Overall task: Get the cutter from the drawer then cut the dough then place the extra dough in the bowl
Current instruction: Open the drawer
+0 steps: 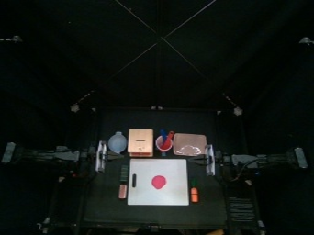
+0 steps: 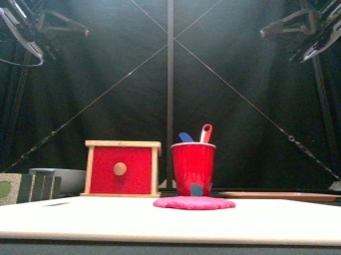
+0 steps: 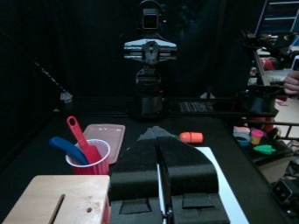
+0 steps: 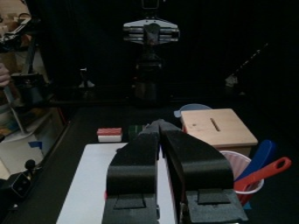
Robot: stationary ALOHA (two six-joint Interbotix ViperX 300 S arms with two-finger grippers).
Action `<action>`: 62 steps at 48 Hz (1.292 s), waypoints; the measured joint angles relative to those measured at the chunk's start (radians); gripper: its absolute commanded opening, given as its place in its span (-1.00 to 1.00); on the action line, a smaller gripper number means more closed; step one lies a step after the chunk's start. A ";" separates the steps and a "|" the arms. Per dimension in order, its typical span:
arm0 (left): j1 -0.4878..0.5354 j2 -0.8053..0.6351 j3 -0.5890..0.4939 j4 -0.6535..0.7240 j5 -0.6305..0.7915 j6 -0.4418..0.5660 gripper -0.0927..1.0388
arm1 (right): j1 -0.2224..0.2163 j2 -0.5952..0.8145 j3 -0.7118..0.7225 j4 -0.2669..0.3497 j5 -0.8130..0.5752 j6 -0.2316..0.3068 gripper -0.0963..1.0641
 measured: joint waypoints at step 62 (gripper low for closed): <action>-0.138 0.594 -0.026 -0.920 -0.239 -0.138 -0.83 | -0.207 1.218 -0.950 -0.066 0.348 0.000 -0.77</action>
